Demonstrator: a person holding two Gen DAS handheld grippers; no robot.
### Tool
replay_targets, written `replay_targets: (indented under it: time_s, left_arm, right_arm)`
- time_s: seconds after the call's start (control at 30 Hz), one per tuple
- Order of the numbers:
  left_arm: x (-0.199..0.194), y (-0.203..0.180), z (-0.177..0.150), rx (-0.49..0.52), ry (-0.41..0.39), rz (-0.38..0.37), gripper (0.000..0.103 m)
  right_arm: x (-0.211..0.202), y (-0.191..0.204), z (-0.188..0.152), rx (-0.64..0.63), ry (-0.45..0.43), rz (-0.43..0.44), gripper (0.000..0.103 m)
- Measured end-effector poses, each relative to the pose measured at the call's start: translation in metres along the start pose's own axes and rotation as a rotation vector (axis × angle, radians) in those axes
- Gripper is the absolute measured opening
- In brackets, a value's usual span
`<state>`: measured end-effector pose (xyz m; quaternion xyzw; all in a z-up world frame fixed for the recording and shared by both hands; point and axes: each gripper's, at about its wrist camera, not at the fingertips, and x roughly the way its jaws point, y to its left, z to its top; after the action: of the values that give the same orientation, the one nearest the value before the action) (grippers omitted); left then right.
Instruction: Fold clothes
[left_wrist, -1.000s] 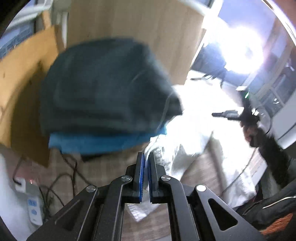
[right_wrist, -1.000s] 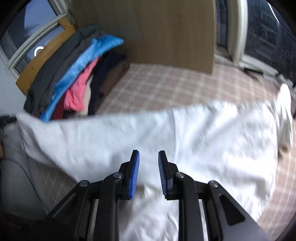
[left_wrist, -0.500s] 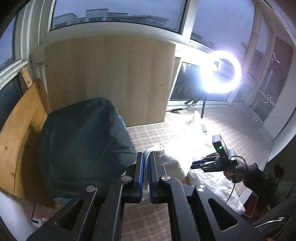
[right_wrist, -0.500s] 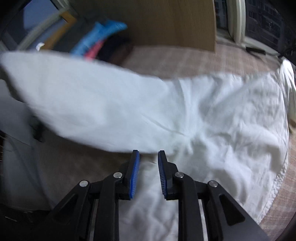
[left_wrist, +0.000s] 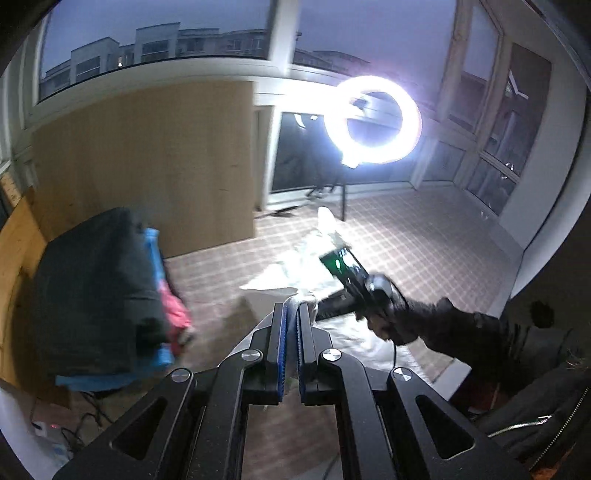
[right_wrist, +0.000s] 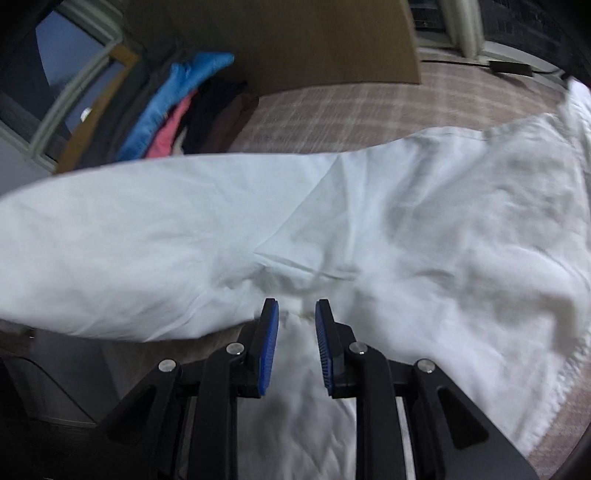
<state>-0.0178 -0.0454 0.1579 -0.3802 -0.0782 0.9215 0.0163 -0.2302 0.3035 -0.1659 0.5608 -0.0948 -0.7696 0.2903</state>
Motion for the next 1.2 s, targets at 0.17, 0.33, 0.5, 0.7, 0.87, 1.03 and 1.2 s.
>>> replay_targets:
  time_s: [0.17,0.33,0.5,0.7,0.87,1.03,1.2]
  left_arm:
    - [0.022,-0.068,0.008,-0.012,0.009,-0.025,0.004]
    - [0.073,-0.110,0.024,-0.063,-0.002,-0.081,0.004]
    - [0.148,-0.122,0.062,-0.107,0.032,-0.128,0.004]
    - [0.263,-0.111,0.092,-0.129,0.183,-0.218,0.009]
    - [0.327,-0.130,0.097,-0.095,0.297,-0.229,0.021]
    - [0.280,-0.110,0.086,-0.028,0.243,-0.084,0.028]
    - [0.220,-0.055,0.039,-0.087,0.231,0.084,0.032]
  right_arm:
    - [-0.082,-0.038,-0.028,-0.005,-0.019,0.090,0.023]
    - [-0.133,-0.074,-0.047,-0.001,-0.053,0.137,0.032]
    - [-0.157,-0.103,-0.069,-0.006,-0.072,0.085,0.033]
    - [-0.161,-0.151,-0.099,0.099,-0.093,0.085,0.033]
    - [-0.155,-0.179,-0.114,0.164,-0.108,0.069,0.034]
    - [-0.160,-0.189,-0.120,0.186,-0.154,0.044,0.053]
    - [-0.158,-0.201,-0.100,0.173,-0.214,-0.115,0.055]
